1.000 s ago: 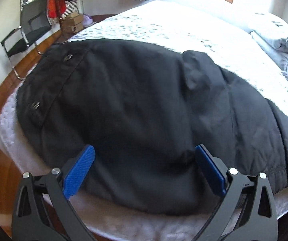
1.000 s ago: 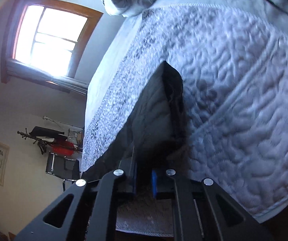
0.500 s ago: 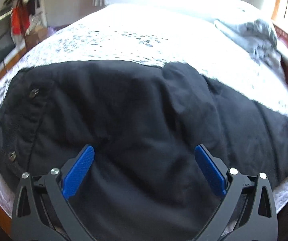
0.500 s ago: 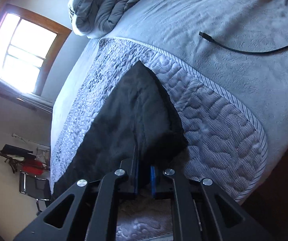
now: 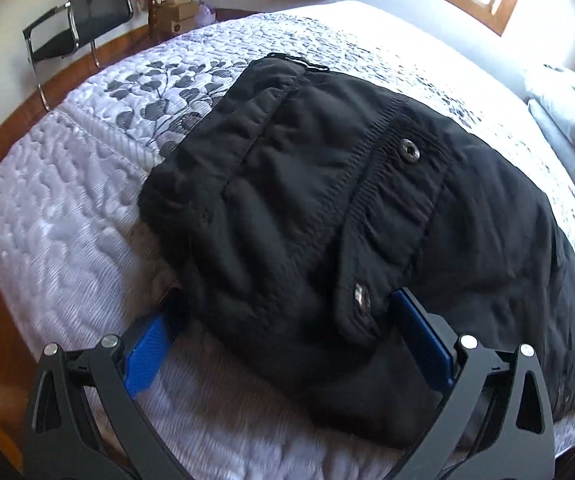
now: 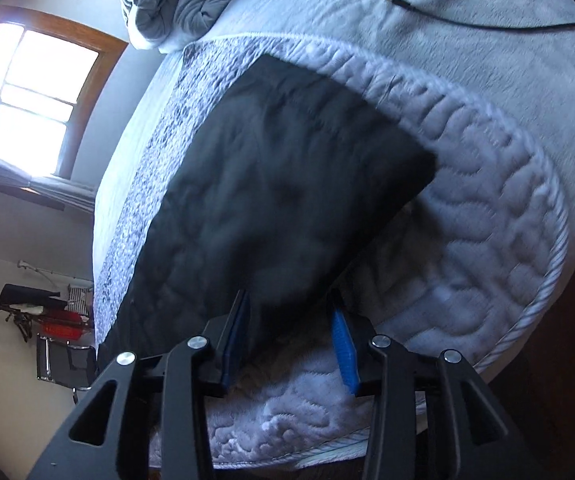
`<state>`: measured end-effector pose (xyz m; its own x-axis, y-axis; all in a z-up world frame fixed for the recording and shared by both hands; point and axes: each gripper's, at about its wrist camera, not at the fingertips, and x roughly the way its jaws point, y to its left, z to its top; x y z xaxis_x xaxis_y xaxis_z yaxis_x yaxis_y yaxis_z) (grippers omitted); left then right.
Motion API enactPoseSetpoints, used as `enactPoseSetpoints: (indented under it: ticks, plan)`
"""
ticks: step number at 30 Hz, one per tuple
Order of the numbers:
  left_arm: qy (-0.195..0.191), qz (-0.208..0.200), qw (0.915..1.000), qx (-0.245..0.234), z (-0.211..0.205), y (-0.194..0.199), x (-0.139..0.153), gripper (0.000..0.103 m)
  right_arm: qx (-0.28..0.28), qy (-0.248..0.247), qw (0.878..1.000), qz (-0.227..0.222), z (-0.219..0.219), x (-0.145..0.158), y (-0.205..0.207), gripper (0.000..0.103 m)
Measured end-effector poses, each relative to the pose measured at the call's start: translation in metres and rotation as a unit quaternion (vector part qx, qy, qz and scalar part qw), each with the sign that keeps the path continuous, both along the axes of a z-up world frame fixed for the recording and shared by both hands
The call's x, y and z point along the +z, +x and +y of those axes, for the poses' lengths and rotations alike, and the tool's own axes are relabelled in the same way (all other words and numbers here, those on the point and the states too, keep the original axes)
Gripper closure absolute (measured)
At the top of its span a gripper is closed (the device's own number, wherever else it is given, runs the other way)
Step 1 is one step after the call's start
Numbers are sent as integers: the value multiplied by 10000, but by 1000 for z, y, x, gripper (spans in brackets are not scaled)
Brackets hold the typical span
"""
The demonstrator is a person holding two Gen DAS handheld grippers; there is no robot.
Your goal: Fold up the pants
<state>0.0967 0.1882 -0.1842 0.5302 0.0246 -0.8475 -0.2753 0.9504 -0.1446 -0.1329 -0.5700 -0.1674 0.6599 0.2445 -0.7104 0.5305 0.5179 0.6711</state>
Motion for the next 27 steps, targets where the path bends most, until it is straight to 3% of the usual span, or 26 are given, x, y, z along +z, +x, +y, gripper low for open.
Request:
enactPoseSetpoints:
  ticks: [4,5,9,14,19,22,27]
  plan:
    - [230,99,9996,-106,-7,15,5,2,64,-111,9999,5,7,10,2,56]
    - [183,119,9997,-81,-4,12,6,2,39,-115,9999,-17,7,14,0,50]
    - [269,-51,9996,-12,4,-8,22,3,-187,100,9996,-198,-2,15,-21,49]
    - [178,-325,9993,102,-5,-48,41,3,-447,762,9941,-624,-9,-4,-44,49]
    - [45,-487,9988,-64,-31,-60,53,3,-657,1044,9896,-742,-14,-28,-42,49]
    - [0,-461,9987,-204,-44,-52,52,3,-768,1105,9868,-904,-17,-33,-37,48]
    - [-93,-463,9980,-430,-70,-46,53,3,-720,800,9898,-934,-23,-31,-17,47]
